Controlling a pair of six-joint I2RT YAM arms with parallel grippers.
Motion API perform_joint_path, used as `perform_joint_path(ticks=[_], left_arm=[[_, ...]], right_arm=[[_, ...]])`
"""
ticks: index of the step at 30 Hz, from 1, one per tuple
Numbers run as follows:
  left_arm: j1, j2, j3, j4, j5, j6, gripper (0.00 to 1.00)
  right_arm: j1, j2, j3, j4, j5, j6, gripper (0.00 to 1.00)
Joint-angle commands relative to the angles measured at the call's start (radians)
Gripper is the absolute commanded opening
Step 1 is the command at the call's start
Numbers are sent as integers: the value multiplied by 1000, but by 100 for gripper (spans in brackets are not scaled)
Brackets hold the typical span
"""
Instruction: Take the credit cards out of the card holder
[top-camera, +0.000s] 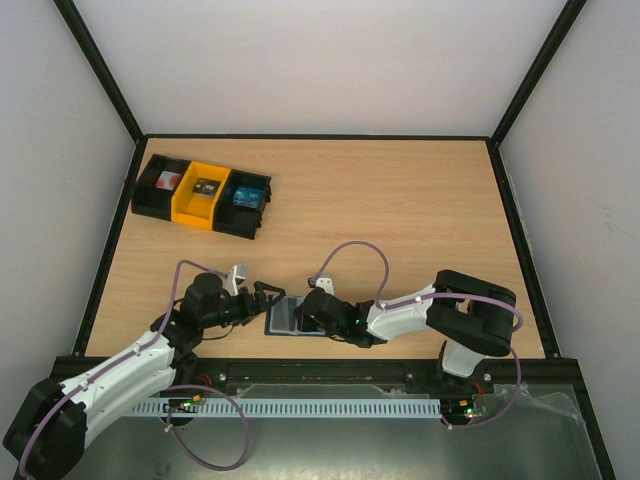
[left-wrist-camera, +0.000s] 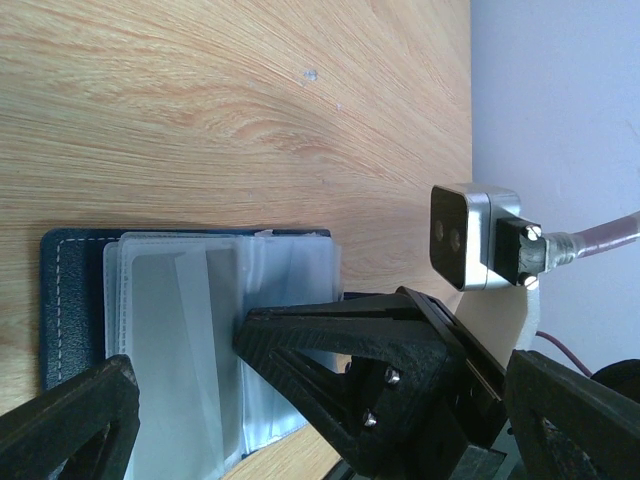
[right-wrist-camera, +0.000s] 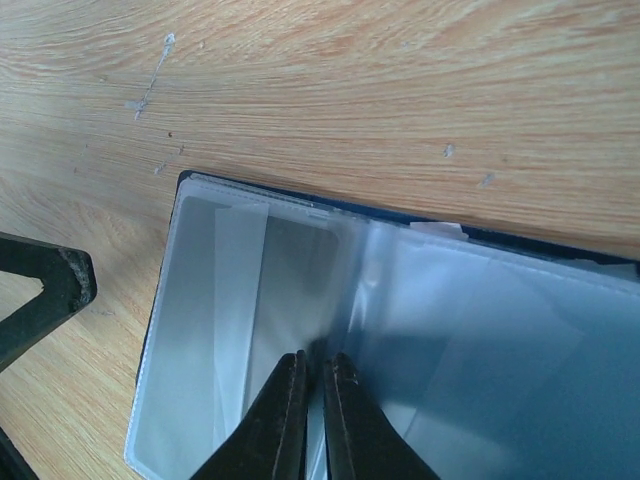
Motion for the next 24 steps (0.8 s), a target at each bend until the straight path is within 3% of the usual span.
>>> perform_joint_path(ticks=[1,24], left_arm=[[-3,-28,-17,5,-5,-9,100],[-3,-45,-20,-26,-24,-35,100]], right_arm=[[6,7,3,-144,40,-15,8],[5,-61,12,-156,27,-23,13]])
